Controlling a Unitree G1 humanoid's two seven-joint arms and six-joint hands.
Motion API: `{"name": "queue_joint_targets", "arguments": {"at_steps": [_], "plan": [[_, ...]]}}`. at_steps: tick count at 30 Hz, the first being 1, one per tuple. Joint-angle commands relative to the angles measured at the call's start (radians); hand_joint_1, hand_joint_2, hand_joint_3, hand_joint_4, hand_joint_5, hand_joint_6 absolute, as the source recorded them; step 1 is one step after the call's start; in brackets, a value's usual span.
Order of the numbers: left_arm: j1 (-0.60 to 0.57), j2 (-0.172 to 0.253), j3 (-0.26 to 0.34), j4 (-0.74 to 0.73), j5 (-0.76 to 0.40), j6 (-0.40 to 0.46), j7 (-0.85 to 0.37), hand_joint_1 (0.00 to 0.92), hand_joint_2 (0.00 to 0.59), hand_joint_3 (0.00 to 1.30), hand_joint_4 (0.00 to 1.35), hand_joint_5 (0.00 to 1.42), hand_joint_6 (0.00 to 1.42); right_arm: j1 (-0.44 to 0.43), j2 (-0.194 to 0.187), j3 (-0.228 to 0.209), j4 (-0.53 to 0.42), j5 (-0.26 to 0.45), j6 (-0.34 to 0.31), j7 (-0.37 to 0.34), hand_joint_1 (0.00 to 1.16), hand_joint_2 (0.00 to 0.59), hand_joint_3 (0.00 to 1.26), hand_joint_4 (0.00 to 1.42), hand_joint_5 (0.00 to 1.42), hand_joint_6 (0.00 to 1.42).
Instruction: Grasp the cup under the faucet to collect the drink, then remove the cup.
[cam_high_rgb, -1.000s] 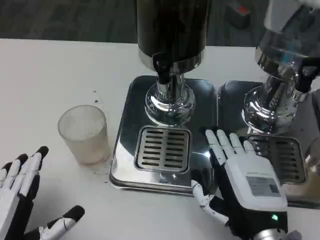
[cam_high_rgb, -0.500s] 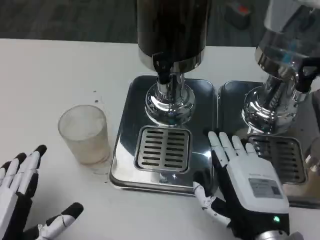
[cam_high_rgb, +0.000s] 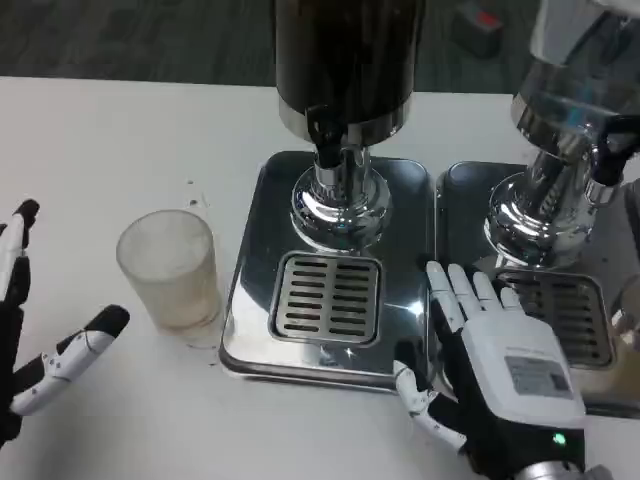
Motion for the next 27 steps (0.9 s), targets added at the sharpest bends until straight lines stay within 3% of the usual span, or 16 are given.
{"name": "queue_joint_targets", "arguments": {"at_steps": [1,6,18,27], "plan": [[-0.109,-0.002,-0.026,0.145,-0.058,-0.018,-0.094,0.0,0.048,0.0,0.0,0.0,0.0,0.004,0.018,0.006,0.001,-0.009,0.017,-0.014,0.27,0.527,0.01,0.0,0.0,0.0],[-0.231,-0.003,-0.052,0.306,-0.089,-0.046,-0.158,0.0,0.002,0.0,0.0,0.0,0.0,-0.006,0.024,0.005,0.008,-0.008,0.021,-0.014,0.27,0.527,0.01,0.0,0.0,0.0],[-0.405,-0.042,-0.175,0.548,-0.032,-0.11,-0.115,0.001,0.0,0.0,0.0,0.0,0.0,-0.032,0.036,0.004,0.036,0.0,0.025,-0.032,0.27,0.527,0.01,0.0,0.0,0.0],[-0.46,-0.071,-0.221,0.617,-0.019,-0.094,-0.071,0.111,0.012,0.0,0.0,0.02,0.0,-0.034,0.04,0.001,0.04,0.0,0.032,-0.038,0.27,0.533,0.01,0.0,0.0,0.0]]}}
